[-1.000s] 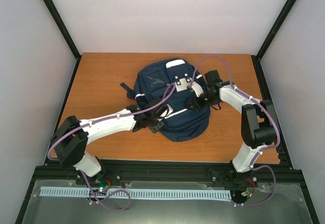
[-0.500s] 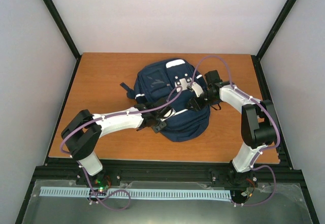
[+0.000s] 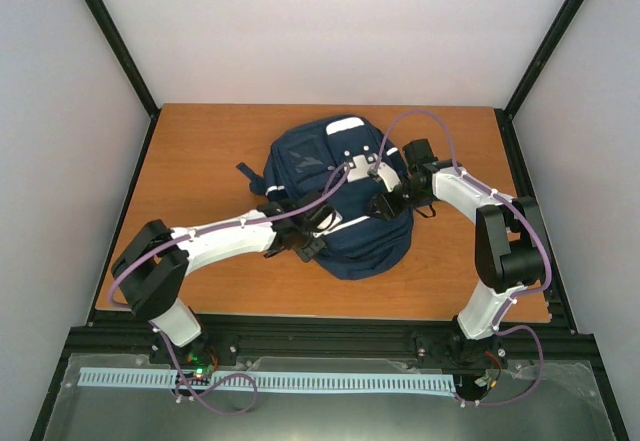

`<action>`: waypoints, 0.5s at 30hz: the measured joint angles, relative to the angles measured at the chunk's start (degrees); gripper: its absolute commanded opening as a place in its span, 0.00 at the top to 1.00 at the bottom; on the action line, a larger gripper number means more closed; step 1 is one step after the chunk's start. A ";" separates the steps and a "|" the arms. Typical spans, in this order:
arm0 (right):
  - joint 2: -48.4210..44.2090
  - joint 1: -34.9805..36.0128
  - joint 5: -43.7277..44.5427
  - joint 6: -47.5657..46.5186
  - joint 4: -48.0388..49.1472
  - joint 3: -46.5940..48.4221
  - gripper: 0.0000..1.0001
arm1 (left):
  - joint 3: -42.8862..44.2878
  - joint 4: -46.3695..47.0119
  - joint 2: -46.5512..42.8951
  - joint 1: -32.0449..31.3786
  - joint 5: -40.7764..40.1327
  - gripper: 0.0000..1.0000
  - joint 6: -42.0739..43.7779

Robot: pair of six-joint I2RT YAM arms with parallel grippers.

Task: Pack the student bag
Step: Zip the student bag at the center of the board.

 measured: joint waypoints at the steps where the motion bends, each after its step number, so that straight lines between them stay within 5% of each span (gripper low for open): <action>1: 0.00 0.00 -0.26 0.00 -0.17 0.00 0.53 | 0.00 -0.33 -0.31 0.02 0.85 0.99 -0.44; 15: -0.35 -0.39 -2.67 0.00 -2.95 0.00 0.53 | 3.76 -4.72 2.25 -2.27 14.23 0.99 -6.54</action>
